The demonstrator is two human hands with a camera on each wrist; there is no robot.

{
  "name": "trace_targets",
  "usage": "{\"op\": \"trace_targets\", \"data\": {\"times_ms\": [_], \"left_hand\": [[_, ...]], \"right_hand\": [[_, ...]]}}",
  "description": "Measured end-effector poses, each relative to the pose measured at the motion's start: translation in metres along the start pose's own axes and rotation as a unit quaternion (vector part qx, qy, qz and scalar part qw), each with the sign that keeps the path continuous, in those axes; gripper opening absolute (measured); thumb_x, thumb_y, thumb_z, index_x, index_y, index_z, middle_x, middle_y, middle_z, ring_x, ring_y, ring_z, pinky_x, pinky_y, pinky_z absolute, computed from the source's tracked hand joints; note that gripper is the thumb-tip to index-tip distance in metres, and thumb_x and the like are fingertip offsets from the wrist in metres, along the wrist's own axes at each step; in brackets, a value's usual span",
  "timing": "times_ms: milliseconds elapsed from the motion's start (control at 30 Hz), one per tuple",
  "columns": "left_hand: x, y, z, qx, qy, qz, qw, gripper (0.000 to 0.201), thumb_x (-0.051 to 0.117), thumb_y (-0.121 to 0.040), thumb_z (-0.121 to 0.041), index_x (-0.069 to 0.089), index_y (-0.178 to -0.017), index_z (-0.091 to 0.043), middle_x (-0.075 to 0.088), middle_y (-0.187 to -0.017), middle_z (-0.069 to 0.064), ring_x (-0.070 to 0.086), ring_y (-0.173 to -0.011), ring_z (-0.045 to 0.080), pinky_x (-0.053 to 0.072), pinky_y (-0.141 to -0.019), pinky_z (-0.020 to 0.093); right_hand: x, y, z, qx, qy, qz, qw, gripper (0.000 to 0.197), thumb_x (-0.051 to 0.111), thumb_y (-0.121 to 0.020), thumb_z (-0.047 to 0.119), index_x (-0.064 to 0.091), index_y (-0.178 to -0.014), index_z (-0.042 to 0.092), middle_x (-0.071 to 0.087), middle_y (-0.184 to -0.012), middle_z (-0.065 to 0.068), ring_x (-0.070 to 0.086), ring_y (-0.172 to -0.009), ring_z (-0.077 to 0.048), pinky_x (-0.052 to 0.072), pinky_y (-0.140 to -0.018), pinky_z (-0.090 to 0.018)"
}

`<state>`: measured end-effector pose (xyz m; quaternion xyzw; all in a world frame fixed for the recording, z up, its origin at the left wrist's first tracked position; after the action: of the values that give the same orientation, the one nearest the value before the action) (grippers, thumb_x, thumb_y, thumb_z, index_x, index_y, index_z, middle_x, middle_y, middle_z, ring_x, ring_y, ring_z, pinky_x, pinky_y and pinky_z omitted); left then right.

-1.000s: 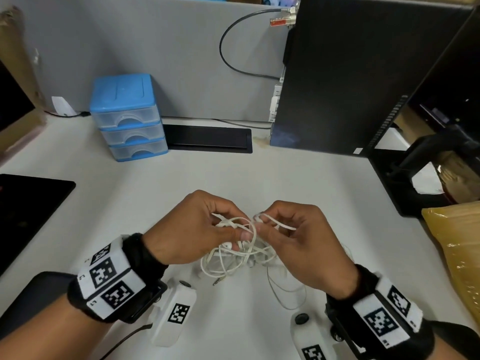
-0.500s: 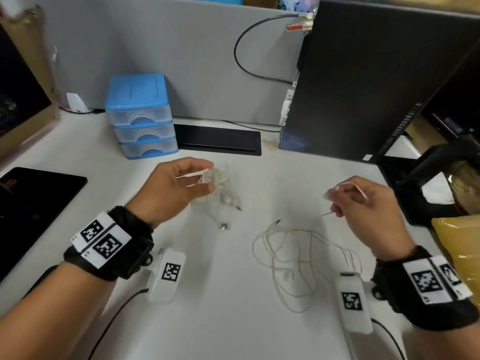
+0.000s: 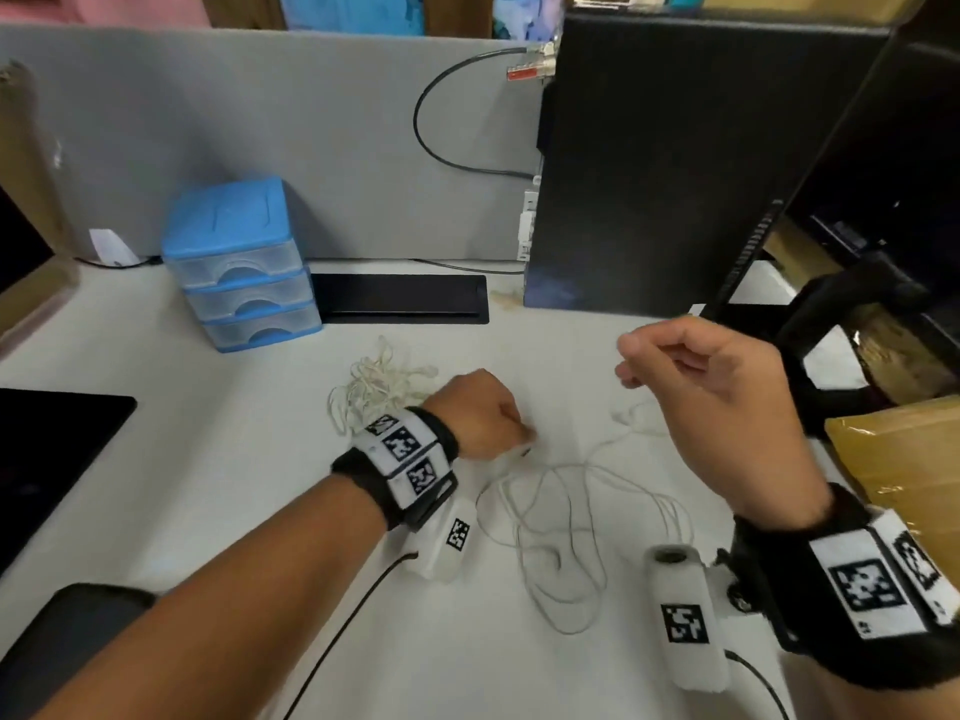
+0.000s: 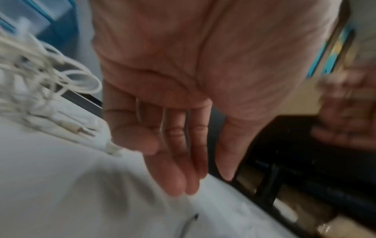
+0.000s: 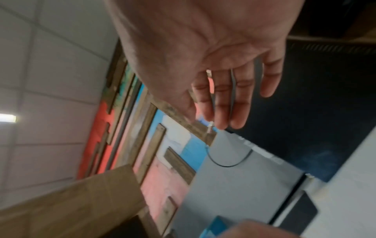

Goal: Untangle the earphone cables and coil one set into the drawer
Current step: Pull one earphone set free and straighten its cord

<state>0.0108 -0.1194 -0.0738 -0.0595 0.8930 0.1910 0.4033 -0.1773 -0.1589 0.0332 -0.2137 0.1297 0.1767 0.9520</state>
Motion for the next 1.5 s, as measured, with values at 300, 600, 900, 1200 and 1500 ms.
{"op": "trace_targets", "data": {"times_ms": [300, 600, 900, 1200, 1500], "left_hand": [[0.029, -0.022, -0.012, -0.028, -0.21, 0.075, 0.974, 0.006, 0.064, -0.08, -0.018, 0.064, -0.079, -0.012, 0.065, -0.076, 0.002, 0.064, -0.072, 0.02, 0.051, -0.062, 0.029], [0.025, -0.01, -0.002, -0.039, -0.189, 0.066, 0.979, 0.025, 0.066, -0.078, -0.036, 0.059, -0.072, -0.013, 0.069, -0.082, 0.007, 0.068, -0.078, 0.023, 0.051, -0.061, 0.028], [0.028, -0.003, -0.009, -0.003, -0.24, 0.015, 0.971, 0.029, 0.066, -0.079, -0.029, 0.044, -0.064, -0.016, 0.049, -0.063, -0.001, 0.056, -0.071, 0.021, 0.05, -0.065, 0.027], [-0.048, 0.028, -0.022, 0.091, 0.177, -0.146, 0.969, 0.009, 0.075, -0.064, -0.019, 0.066, -0.063, -0.017, 0.069, -0.061, 0.001, 0.068, -0.058, 0.019, 0.059, -0.064, 0.036], [-0.06, 0.069, -0.006, 0.169, 0.254, -0.102, 0.947, 0.012, 0.072, -0.078, -0.016, 0.065, -0.069, -0.013, 0.072, -0.07, 0.004, 0.067, -0.069, 0.031, 0.055, -0.07, 0.051]], "right_hand": [[0.068, 0.033, -0.059, 0.102, 0.037, 0.17, 0.979, 0.012, 0.072, -0.085, 0.033, 0.072, -0.077, 0.024, 0.072, -0.076, 0.007, 0.065, -0.074, -0.006, 0.053, -0.074, -0.025], [0.074, 0.031, -0.088, 0.123, 0.098, 0.154, 0.975, 0.014, 0.071, -0.084, 0.041, 0.068, -0.09, 0.029, 0.068, -0.088, 0.011, 0.062, -0.086, -0.002, 0.052, -0.08, -0.021], [0.082, 0.038, -0.091, 0.12, 0.094, 0.172, 0.973, 0.007, 0.068, -0.084, 0.038, 0.068, -0.085, 0.031, 0.072, -0.084, 0.011, 0.065, -0.086, -0.001, 0.053, -0.081, -0.023], [0.092, 0.029, -0.064, 0.133, -0.024, 0.186, 0.973, 0.032, 0.065, -0.092, 0.021, 0.056, -0.12, 0.031, 0.07, -0.107, 0.006, 0.063, -0.107, -0.004, 0.05, -0.094, -0.025], [0.093, 0.024, -0.014, 0.017, 0.002, 0.2, 0.98, 0.02, 0.061, -0.095, 0.022, 0.071, -0.079, 0.024, 0.054, -0.057, 0.001, 0.04, -0.05, -0.005, 0.037, -0.052, -0.021]]}}
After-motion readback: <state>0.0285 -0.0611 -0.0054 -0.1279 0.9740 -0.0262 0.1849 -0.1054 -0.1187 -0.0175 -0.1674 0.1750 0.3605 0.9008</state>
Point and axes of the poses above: each hand's wrist, its own y-axis away from the middle knuckle, its own x-axis out of the palm, z = x × y, the point moved 7 cm from there along -y, towards the middle knuckle
